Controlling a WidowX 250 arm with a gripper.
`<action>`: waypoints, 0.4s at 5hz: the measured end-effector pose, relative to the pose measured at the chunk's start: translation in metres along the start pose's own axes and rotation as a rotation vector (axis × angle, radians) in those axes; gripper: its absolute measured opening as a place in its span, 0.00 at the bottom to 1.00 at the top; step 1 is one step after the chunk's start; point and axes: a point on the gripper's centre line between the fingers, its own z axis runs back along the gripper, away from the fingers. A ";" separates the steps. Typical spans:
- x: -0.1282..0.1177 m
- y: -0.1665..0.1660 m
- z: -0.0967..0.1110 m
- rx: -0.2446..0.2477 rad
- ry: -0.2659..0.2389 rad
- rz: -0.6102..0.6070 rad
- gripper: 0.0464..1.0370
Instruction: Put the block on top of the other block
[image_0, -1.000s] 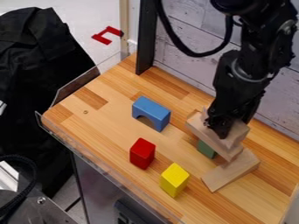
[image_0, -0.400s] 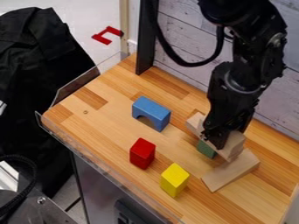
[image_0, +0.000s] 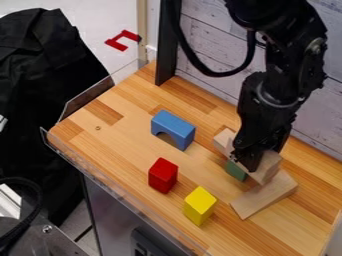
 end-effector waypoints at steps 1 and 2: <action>0.005 -0.003 0.001 -0.007 -0.001 0.018 0.53; 0.010 -0.004 0.002 -0.009 -0.002 0.031 0.53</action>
